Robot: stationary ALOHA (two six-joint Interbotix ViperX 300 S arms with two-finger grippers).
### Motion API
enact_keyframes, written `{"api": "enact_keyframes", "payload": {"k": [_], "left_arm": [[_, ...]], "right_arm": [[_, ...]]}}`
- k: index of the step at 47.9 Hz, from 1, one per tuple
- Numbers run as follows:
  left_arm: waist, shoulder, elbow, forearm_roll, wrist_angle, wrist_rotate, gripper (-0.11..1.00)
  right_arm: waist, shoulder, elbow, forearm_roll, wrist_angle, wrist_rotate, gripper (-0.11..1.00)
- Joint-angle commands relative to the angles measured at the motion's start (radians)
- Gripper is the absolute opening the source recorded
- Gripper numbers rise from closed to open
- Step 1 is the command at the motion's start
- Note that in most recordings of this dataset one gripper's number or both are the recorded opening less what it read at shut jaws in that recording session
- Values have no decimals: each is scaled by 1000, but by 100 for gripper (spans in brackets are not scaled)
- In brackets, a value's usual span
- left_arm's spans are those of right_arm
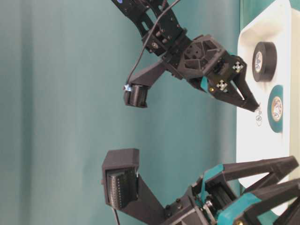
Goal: Put the tape alternately from left to right into the white case.
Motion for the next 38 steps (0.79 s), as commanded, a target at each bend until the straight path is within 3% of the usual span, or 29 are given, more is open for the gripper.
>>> {"api": "enact_keyframes", "payload": {"k": [1,14,38], "left_arm": [[-5,-12,-20,-2,-6,0,95],[-5,-12,-20,-2,-6,-2,95],[-5,-11,-21,-2,-8,-2,95]], "right_arm": [[15,-60,9,2,-6,2,76],[78,-158,94,2,-9,3,75],[264,-273,224,2,-9,3,75]]}}
